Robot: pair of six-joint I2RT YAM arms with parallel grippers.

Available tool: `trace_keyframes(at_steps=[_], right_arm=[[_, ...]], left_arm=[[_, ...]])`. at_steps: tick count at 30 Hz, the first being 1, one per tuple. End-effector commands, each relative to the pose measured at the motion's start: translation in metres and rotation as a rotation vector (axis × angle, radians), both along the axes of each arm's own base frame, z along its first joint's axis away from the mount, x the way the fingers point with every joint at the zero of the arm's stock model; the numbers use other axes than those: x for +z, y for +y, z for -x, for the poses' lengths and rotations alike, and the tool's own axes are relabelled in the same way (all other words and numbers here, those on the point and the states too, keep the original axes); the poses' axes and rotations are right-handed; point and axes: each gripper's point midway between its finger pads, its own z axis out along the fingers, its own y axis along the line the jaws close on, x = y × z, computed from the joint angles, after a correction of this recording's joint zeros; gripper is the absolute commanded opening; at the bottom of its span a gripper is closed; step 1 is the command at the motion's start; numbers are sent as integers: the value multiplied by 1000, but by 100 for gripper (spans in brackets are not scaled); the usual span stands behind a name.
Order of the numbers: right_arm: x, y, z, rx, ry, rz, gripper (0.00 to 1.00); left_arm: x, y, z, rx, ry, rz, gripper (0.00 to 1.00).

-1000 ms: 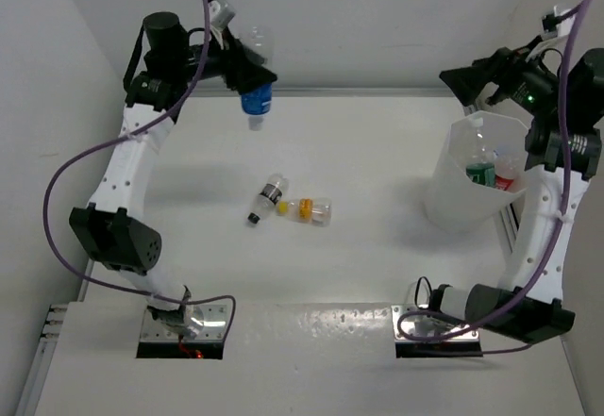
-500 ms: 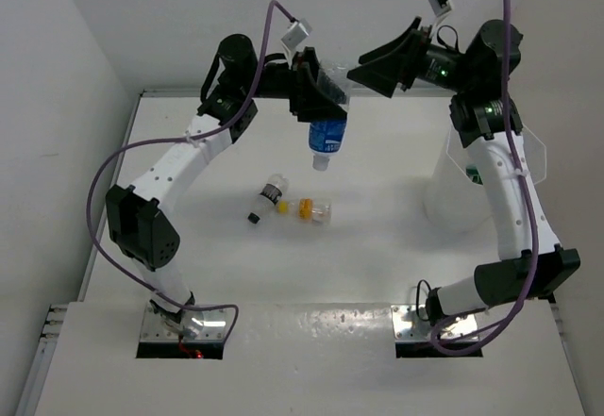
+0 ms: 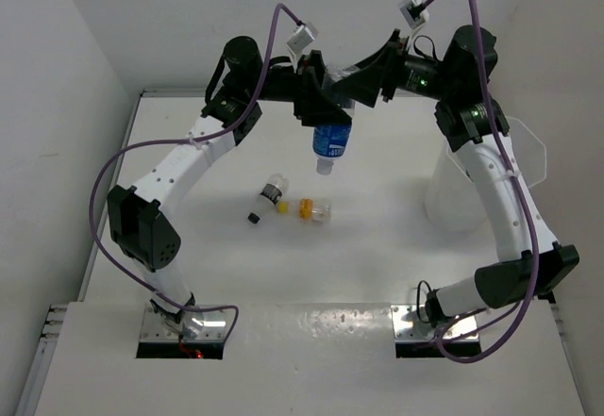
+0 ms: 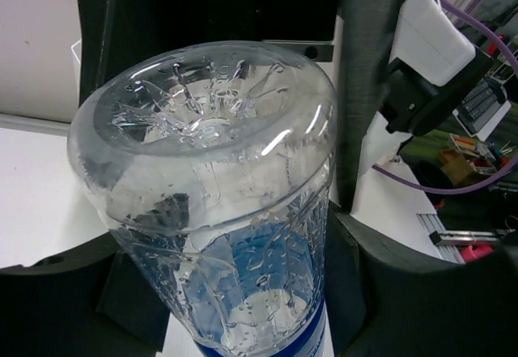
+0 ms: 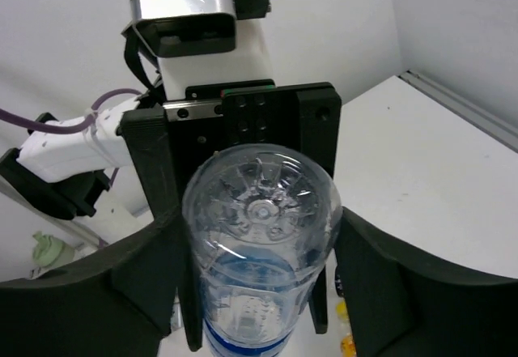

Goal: Put the plastic bottles in the bin

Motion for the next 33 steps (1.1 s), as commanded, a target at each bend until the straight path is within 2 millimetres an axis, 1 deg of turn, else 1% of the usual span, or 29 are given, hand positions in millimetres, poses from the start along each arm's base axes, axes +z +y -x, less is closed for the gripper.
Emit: trace_keyframes(at_steps=[1, 4, 5, 7, 8, 10, 11, 12, 13, 14, 15, 16, 17, 18, 19, 20, 21, 22, 23, 24, 25, 26, 27, 28, 29, 30, 31, 32, 33], right_arm=[[-7, 6, 8, 28, -24, 23, 67], [-10, 7, 8, 32, -14, 24, 46], [-8, 6, 9, 33, -21, 24, 31], [1, 1, 7, 18, -35, 15, 16], [7, -7, 4, -3, -42, 9, 9], [25, -24, 2, -44, -76, -7, 7], [31, -50, -12, -121, -76, -13, 5], [34, -59, -11, -121, -75, -10, 3], [55, -72, -11, -150, -118, -15, 2], [62, -101, -21, -227, -111, -19, 2], [61, -132, -29, -287, -94, -13, 2], [77, -144, -26, -318, -129, -16, 2], [77, -176, -32, -406, -126, -8, 2], [77, -204, -31, -472, -117, 5, 2], [77, -230, -30, -548, -147, 41, 2], [72, -242, -25, -586, -156, 82, 2], [57, -277, -24, -685, -143, 138, 2], [45, -287, -20, -723, -97, 156, 2], [35, -301, -17, -769, -158, 248, 2], [18, -323, -12, -840, -87, 266, 1], [12, -330, -8, -868, -79, 291, 1], [-3, -341, -8, -895, -96, 363, 1], [-14, -350, -5, -926, -59, 378, 1], [-16, -352, -2, -943, -61, 388, 1], [-38, -360, -3, -953, -48, 438, 1], [-40, -362, -3, -969, -55, 454, 0], [-52, -367, -5, -971, -45, 467, 0], [-54, -369, -5, -985, -52, 485, 0], [-71, -374, -5, -994, -23, 502, 0]], left_arm=[[26, 3, 10, -1, -90, 47, 42], [25, 3, 9, -1, -82, 42, 46], [20, 2, 6, 12, -74, 30, 57], [17, 6, 2, 37, -65, 14, 80], [6, 12, -10, 78, -47, -21, 100], [-5, 24, -25, 143, -47, -57, 100], [-20, 35, -32, 187, -55, -112, 100], [-36, 53, -57, 288, -40, -158, 100], [-46, 65, -69, 345, -41, -202, 100], [-74, 82, -74, 387, -45, -313, 100], [-96, 101, -102, 535, -61, -431, 100], [-115, 113, -110, 614, -73, -539, 100], [-139, 127, -112, 661, -97, -663, 100], [-174, 139, -115, 726, -92, -797, 100], [-187, 145, -113, 745, -95, -849, 100], [-204, 148, -110, 749, -77, -896, 100], [-228, 157, -100, 742, -57, -969, 100], [-240, 155, -93, 730, -39, -995, 100], [-250, 158, -90, 735, -18, -1020, 100], [-262, 159, -88, 750, 14, -1056, 100], [-274, 158, -83, 745, 42, -1089, 100], [-293, 157, -79, 739, 101, -1136, 100], [-296, 158, -83, 744, 107, -1157, 100], [-303, 153, -81, 721, 116, -1179, 100], [-314, 146, -79, 686, 131, -1196, 100], [-314, 145, -78, 678, 134, -1191, 100], [-314, 139, -77, 654, 144, -1172, 100], [-312, 135, -78, 646, 142, -1153, 100], [-310, 128, -78, 631, 118, -1135, 100]])
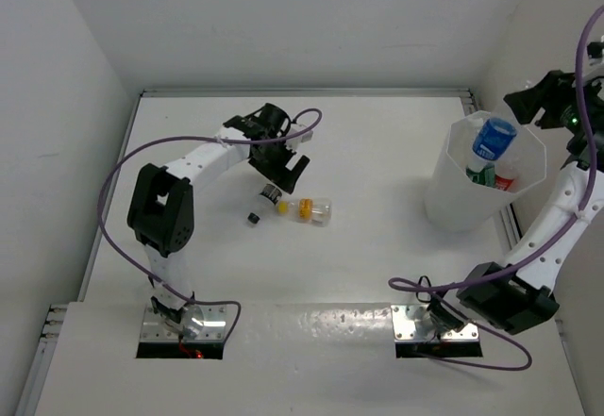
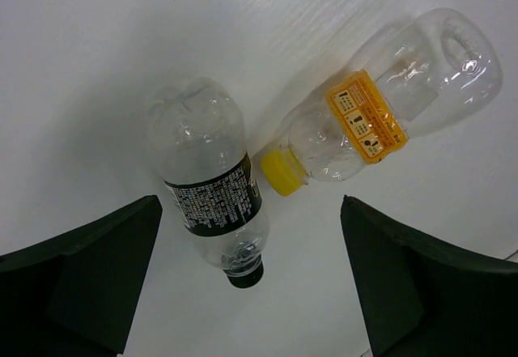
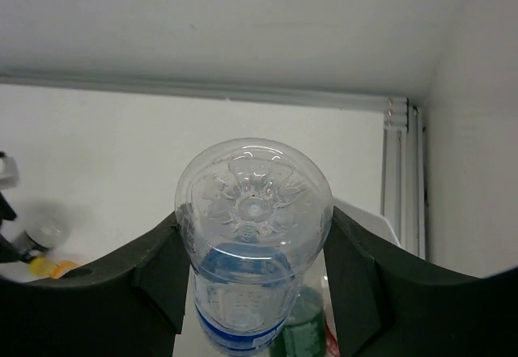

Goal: Put the plastic bottles in the bin

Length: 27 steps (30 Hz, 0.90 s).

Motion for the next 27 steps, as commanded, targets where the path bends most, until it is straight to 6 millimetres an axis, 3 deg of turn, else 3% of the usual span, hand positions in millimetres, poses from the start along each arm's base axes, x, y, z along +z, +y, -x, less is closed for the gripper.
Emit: trace_keyframes(at_steps=[1, 5, 6, 10, 11, 13, 15, 22, 24, 27], right_arm=[[-33, -20, -1, -43, 42, 140, 0], [-58, -27, 3, -61, 95, 183, 0], [-77, -32, 5, -69, 130, 210, 0], [-108, -32, 11, -59, 194, 235, 26], [-112, -31, 12, -55, 212, 230, 45], [-107, -27, 15, -50, 210, 221, 69], [-94, -14, 18, -21, 181, 189, 79], [-37, 36, 29, 107, 65, 70, 82], [-31, 54, 33, 160, 67, -20, 82], [-23, 79, 39, 266, 48, -123, 83]], left_arm=[[30, -14, -8, -30, -75, 54, 100], [28, -25, 1, -100, -86, 52, 100], [29, -26, -1, -108, -98, 53, 100], [24, -47, 17, -227, -80, 78, 100], [24, -57, 25, -274, -82, 83, 100], [21, -67, 29, -346, -105, 70, 100], [12, -71, 35, -388, -109, 60, 100], [-2, -94, 44, -505, -142, 59, 100], [-26, -90, 46, -540, -137, 13, 100], [-41, -85, 41, -576, -190, -38, 100]])
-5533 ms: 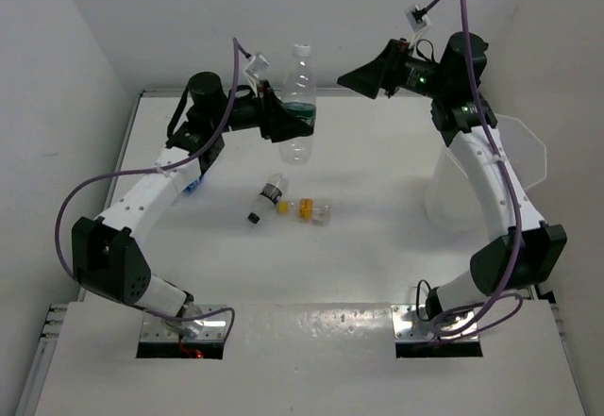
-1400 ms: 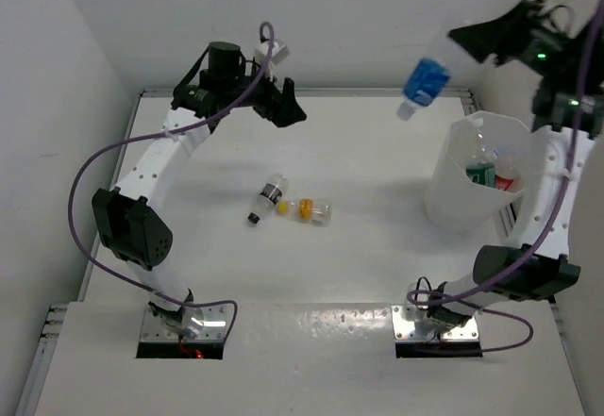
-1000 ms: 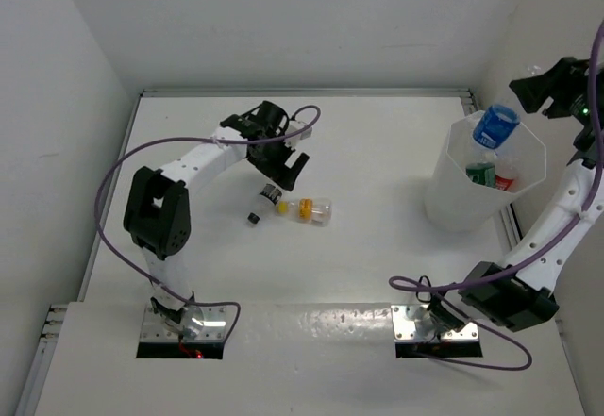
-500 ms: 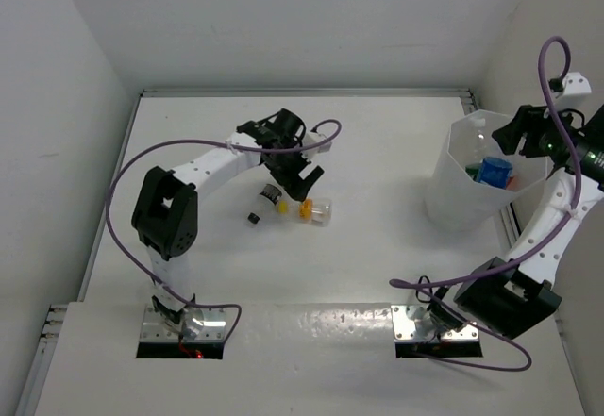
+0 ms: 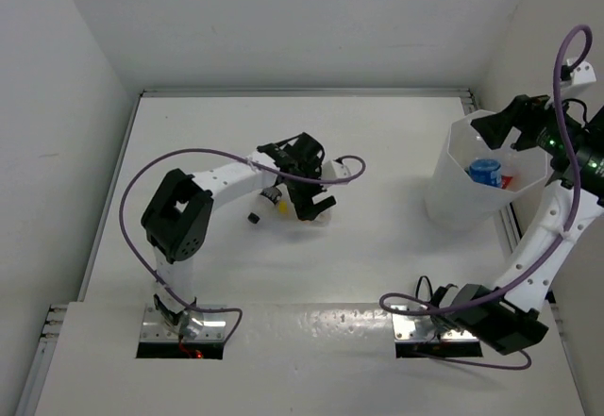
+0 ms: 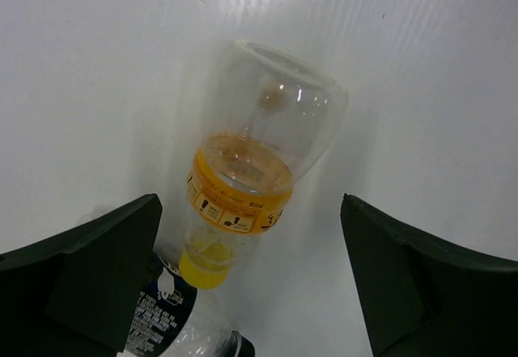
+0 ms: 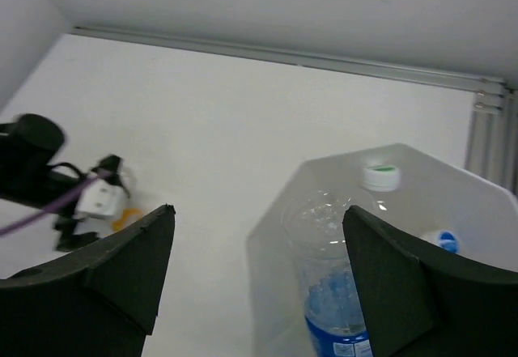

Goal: Put the plastic bottles in the bin

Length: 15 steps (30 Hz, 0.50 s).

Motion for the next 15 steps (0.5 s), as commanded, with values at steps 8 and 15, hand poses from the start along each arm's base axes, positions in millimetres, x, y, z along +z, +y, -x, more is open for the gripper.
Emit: trace_keyframes(at_steps=[8, 15], right_arm=[[12, 66, 10, 236, 8, -393, 84], [18, 90, 10, 307, -74, -438, 87]], left_arm=[[-45, -6, 7, -116, -49, 13, 80], [84, -29, -3, -65, 40, 481, 43]])
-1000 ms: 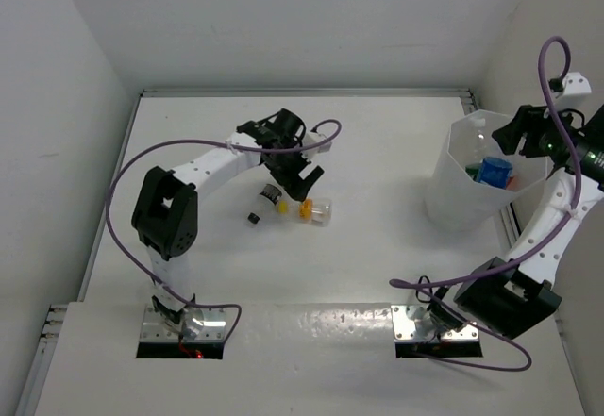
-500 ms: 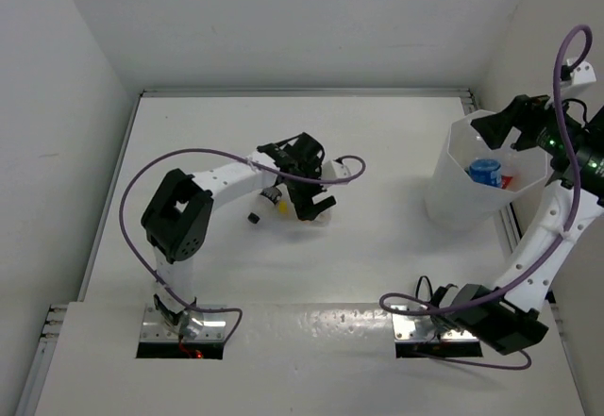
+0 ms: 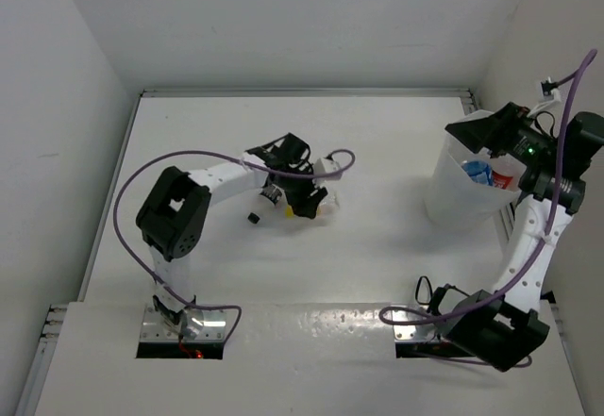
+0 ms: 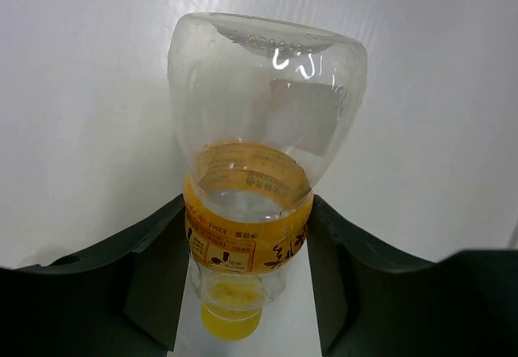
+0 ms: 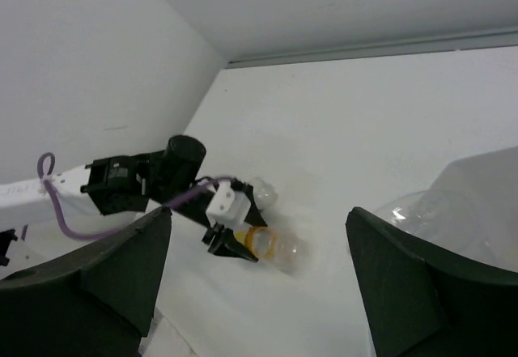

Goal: Put the plastic bottles in the bin

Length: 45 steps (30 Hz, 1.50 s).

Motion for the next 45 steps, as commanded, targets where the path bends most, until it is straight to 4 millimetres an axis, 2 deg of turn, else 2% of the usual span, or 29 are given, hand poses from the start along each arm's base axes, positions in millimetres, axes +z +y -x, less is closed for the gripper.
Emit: trace_keyframes(at_steps=[1, 2, 3, 4, 5, 7, 9, 11, 12, 14, 15, 16, 17, 20, 26, 32, 35, 37, 38, 39, 41, 42, 43, 44, 45], right_arm=[[43, 25, 2, 89, -150, 25, 89], [44, 44, 0, 142, -160, 32, 89], [42, 53, -2, 166, -129, 14, 90], [46, 58, -7, 188, -134, 16, 92], [50, 84, -6, 255, -151, 18, 92], [57, 101, -7, 309, -166, 21, 93], [61, 136, -1, 421, -166, 18, 94], [59, 152, -4, 474, -145, 18, 98], [62, 163, -2, 505, -153, 21, 99], [69, 166, -7, 502, -167, 27, 99], [71, 174, -4, 526, -202, 54, 99], [65, 181, -1, 535, -161, 53, 99], [68, 184, -4, 533, -172, 67, 99], [67, 192, -5, 547, -196, 106, 99], [58, 204, 0, 591, -176, 107, 99], [41, 199, -7, 543, -148, 149, 99], [41, 201, -5, 548, -156, 153, 99], [43, 201, -6, 545, -166, 153, 89], [43, 201, -6, 547, -163, 148, 81], [44, 203, -5, 558, -172, 149, 65], [46, 203, -3, 562, -181, 147, 50], [47, 202, 0, 564, -184, 148, 37], [48, 202, 1, 564, -194, 155, 31], [49, 197, 2, 550, -202, 169, 25], [52, 192, 1, 523, -214, 181, 20]], left_arm=[[146, -29, -26, 12, -55, 442, 43], [175, -36, -29, 49, -25, 536, 42], [209, -42, -24, 16, -11, 631, 42], [227, -42, -27, 26, 9, 687, 42], [265, -46, -25, 15, 41, 794, 42], [292, -51, -19, -7, 80, 875, 42], [324, -51, -13, -42, 106, 960, 42], [332, -52, -12, -54, 125, 991, 42], [335, -55, -6, -75, 137, 997, 42], [335, -57, 3, -98, 147, 994, 42], [337, -60, 9, -121, 147, 996, 42], [337, -60, 17, -141, 157, 992, 42], [332, -60, 17, -136, 165, 987, 42], [342, -60, 25, -154, 157, 999, 42], [347, -61, 31, -163, 165, 1006, 42], [352, -62, 36, -180, 155, 1014, 43], [352, -62, 36, -180, 155, 1014, 43], [352, -65, 40, -188, 160, 1013, 43], [347, -68, 42, -178, 178, 1005, 46], [345, -68, 41, -176, 179, 1000, 51], [341, -68, 39, -155, 189, 990, 66], [334, -69, 32, -108, 188, 973, 85], [338, -69, 29, -89, 173, 967, 92], [329, -69, 25, -59, 175, 933, 100], [327, -64, 17, -33, 155, 923, 100]])
